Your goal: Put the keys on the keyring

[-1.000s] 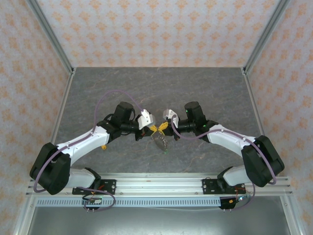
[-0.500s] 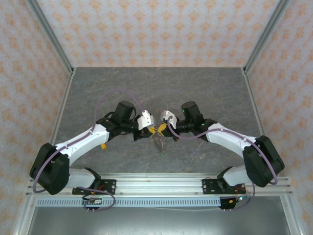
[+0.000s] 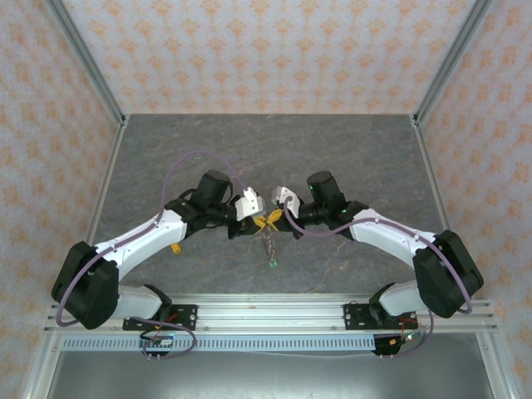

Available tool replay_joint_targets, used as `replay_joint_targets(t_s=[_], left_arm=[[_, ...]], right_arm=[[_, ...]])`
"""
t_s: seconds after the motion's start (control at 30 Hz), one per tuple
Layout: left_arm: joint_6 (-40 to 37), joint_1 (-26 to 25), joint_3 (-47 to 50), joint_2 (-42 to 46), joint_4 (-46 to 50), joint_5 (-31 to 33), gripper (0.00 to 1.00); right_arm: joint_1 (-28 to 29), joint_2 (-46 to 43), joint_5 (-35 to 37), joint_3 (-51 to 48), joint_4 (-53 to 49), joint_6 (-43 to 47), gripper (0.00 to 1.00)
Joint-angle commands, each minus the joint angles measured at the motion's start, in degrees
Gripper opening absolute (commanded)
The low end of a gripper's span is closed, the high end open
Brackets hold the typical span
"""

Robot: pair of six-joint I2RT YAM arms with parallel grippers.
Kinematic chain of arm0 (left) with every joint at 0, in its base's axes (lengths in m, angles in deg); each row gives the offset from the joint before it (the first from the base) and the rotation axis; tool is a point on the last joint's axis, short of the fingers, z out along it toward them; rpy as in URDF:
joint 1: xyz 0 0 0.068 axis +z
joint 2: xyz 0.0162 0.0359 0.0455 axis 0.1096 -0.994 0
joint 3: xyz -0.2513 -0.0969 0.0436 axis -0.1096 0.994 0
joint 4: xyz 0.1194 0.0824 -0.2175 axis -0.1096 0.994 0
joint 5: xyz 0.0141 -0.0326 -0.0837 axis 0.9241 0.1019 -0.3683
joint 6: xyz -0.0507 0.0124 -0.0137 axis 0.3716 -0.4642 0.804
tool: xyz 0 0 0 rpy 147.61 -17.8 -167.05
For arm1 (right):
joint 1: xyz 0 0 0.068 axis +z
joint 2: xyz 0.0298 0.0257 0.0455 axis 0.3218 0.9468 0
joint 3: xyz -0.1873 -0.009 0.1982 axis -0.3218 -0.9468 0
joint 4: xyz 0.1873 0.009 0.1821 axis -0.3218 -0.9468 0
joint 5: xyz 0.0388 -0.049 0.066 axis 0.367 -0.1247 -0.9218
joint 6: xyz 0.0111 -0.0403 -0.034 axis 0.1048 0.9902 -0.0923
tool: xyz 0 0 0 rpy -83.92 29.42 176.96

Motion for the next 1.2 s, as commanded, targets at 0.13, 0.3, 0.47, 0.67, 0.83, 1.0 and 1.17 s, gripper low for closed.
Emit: replay_joint_targets(t_s=[0.13,0.3,0.47,0.67,0.83,1.0,1.17], left_arm=[[-0.9,-0.6,-1.6,-0.3,1.1,0.4,0.16],[-2.0,-0.6,-2.3,-0.1,2.7,1.2,0.06],[-1.5,-0.6,-1.5,0.9,1.9,2.0,0.16],[0.1,-0.7,0.1,3.0,-0.8,3.7,0.18],[0.6,-0.6,-0.7,1.5,-0.8,2.6,0.18],[-0.6,-0.7,-1.5,-0.5,0.8,1.9,0.18],[-0.7,-0.6,-2.0,-1.0,0.8,1.3,0.15]], right_arm=[[0.3,-1.8,-2.7,1.0,4.6,-0.9,0.0],[0.4,-1.8,-0.6,1.9,0.3,1.7,0.0],[0.4,-2.2,0.6,2.5,-3.0,3.8,0.0],[0.4,-2.2,0.4,2.5,-3.1,4.0,0.0],[0.4,-2.4,-0.6,2.2,-1.2,2.8,0.0],[0.4,-2.0,-1.9,1.2,3.2,0.2,0.0],[0.4,-1.8,-1.7,1.2,3.4,0.0,0.0]])
